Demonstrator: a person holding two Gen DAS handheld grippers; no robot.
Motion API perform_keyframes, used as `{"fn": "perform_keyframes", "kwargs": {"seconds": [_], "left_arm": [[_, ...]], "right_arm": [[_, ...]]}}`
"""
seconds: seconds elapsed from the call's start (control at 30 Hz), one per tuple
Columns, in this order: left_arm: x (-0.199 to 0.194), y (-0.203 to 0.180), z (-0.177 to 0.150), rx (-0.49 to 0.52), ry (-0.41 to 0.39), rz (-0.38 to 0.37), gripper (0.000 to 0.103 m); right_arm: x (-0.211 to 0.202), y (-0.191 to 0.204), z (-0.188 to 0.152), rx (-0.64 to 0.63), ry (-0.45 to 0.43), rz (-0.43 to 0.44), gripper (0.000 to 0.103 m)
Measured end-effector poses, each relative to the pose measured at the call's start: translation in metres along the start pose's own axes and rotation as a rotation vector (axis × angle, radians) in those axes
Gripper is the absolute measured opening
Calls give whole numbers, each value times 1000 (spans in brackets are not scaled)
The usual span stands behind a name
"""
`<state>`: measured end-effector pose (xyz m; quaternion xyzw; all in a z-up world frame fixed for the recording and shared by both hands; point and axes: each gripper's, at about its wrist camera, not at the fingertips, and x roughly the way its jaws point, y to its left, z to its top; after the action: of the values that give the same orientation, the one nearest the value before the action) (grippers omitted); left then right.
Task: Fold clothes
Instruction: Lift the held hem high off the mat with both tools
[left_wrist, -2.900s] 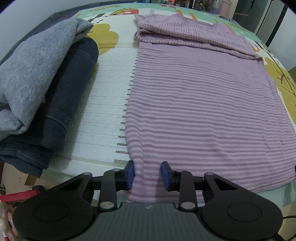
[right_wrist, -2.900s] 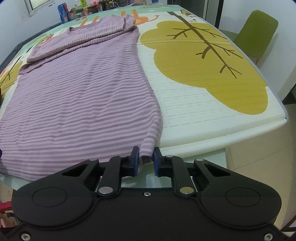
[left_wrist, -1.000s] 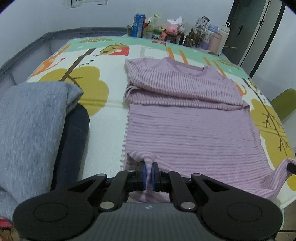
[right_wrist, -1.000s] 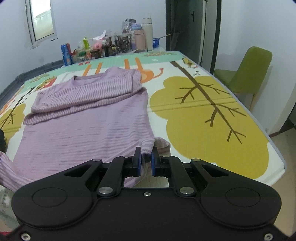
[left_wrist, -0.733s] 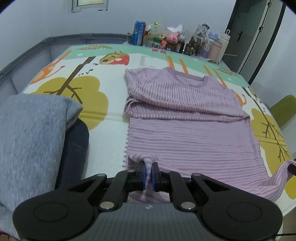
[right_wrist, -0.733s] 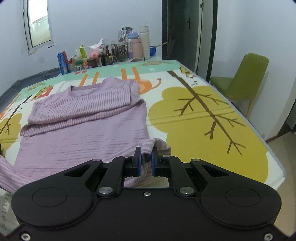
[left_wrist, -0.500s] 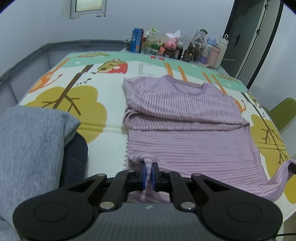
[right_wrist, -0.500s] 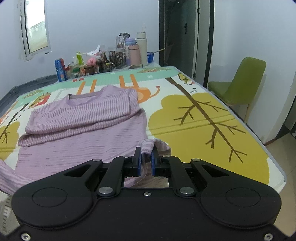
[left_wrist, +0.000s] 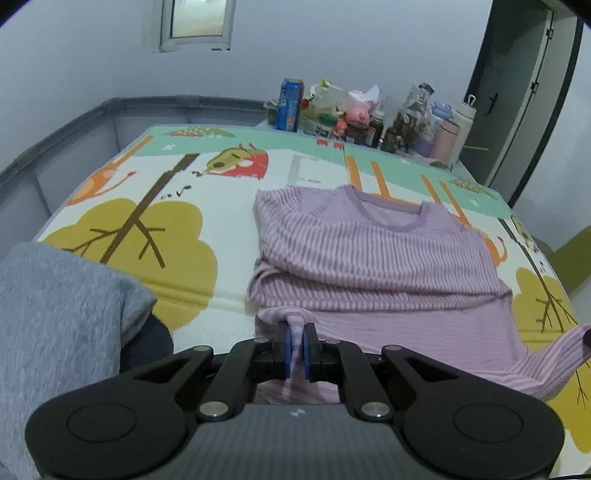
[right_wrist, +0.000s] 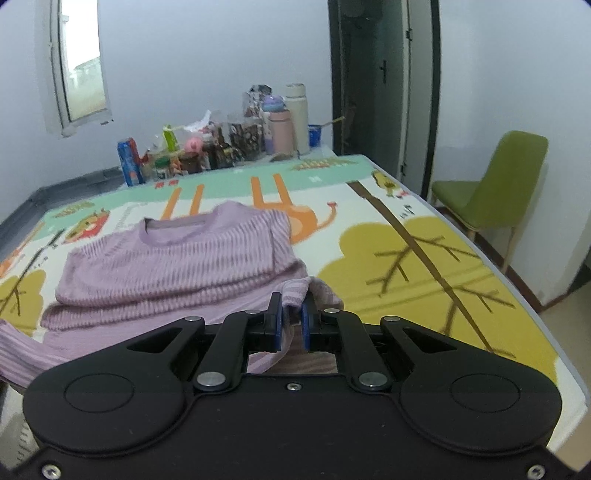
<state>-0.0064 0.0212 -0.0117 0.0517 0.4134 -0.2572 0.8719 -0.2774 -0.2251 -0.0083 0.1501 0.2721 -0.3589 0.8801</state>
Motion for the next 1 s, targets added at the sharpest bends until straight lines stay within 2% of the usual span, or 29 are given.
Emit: {"fn": "perform_keyframes", "kwargs": {"seconds": [0.33, 1.0], "left_arm": [[16, -12, 38, -38, -56, 44, 8], [63, -21, 111, -24, -92, -1, 8]], "right_arm": [[41, 2, 43, -23, -39, 75, 9], [106, 31, 104, -35, -86, 57, 9]]}}
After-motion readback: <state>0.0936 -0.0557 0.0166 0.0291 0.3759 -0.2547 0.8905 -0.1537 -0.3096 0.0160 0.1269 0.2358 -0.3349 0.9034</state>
